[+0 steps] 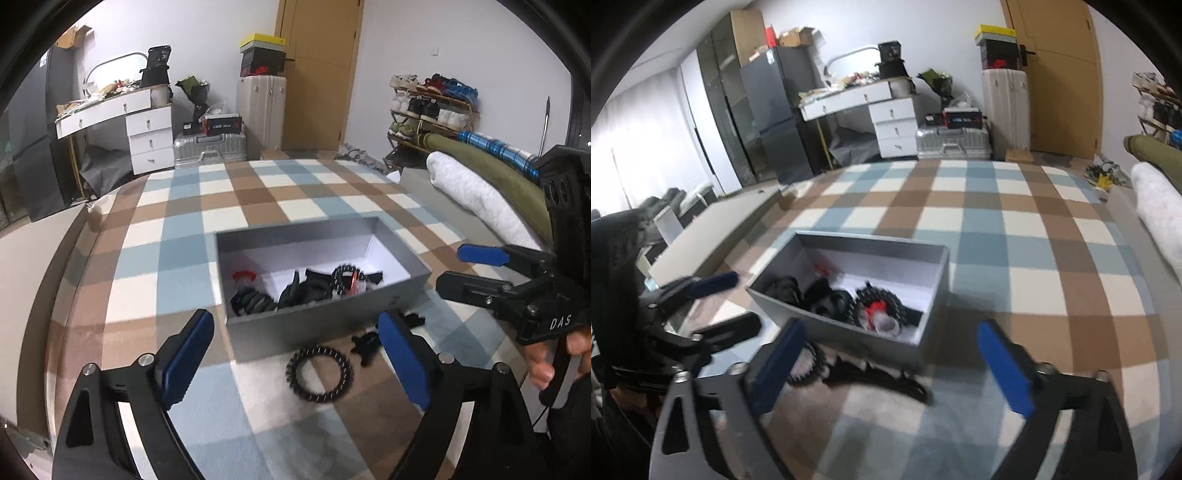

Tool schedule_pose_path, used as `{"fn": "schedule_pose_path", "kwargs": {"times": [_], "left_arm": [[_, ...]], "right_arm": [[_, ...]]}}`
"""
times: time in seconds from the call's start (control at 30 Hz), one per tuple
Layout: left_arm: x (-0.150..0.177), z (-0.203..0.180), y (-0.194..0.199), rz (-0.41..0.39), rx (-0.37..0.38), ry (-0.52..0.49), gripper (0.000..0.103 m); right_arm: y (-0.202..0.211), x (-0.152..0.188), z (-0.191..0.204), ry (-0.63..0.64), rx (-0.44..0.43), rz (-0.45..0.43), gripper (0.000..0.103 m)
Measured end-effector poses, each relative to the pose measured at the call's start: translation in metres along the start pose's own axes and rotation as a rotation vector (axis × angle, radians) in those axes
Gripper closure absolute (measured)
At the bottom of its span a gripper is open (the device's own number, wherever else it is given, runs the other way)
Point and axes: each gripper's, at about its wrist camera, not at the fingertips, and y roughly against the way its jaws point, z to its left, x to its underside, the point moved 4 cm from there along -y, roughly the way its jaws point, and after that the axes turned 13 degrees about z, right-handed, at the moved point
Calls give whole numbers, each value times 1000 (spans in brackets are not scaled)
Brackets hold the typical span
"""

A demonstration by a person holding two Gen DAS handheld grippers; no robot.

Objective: Organize jewelry

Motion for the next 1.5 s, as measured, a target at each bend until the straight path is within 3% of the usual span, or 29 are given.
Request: {"fn": "schedule_pose_path", "kwargs": {"times": [0.07, 0.57, 1.17, 1.5], "left_arm": [[4, 2, -5, 23, -9, 11, 1], [19, 6, -26, 126, -46, -1, 1], [18, 20, -25, 118, -45, 55, 1], [18, 19, -28, 128, -46, 50, 1]], "right_arm": [[-3, 4, 1, 7, 7, 16, 1], [-35, 21, 14, 64, 12, 140, 1], [-65, 33, 35, 123, 64, 229, 1], [-73, 32, 34, 84, 108, 229, 1]]}}
